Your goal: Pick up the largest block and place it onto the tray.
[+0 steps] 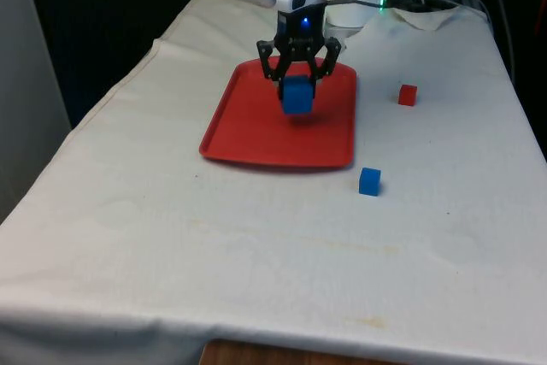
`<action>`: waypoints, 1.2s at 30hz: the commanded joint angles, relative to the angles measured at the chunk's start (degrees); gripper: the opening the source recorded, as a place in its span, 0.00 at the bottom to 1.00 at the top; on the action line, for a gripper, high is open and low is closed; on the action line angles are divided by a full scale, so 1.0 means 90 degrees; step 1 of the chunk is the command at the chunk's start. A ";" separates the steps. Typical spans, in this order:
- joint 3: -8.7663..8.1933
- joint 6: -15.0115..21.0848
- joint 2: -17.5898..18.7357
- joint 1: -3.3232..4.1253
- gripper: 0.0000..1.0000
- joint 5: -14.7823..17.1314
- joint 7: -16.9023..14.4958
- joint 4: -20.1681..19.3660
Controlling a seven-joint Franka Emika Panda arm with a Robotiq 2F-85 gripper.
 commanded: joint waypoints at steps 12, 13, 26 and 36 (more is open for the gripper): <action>0.0280 0.0802 0.0166 -0.0159 0.00 0.0503 -0.0140 -0.0325; 0.0299 0.0859 0.0191 -0.0178 0.00 0.0547 -0.0166 -0.0344; 0.0420 0.1203 0.0401 -0.0248 0.00 0.1019 -0.0407 -0.0369; 0.0382 0.1171 0.0465 -0.0223 0.81 0.0980 -0.0363 -0.0357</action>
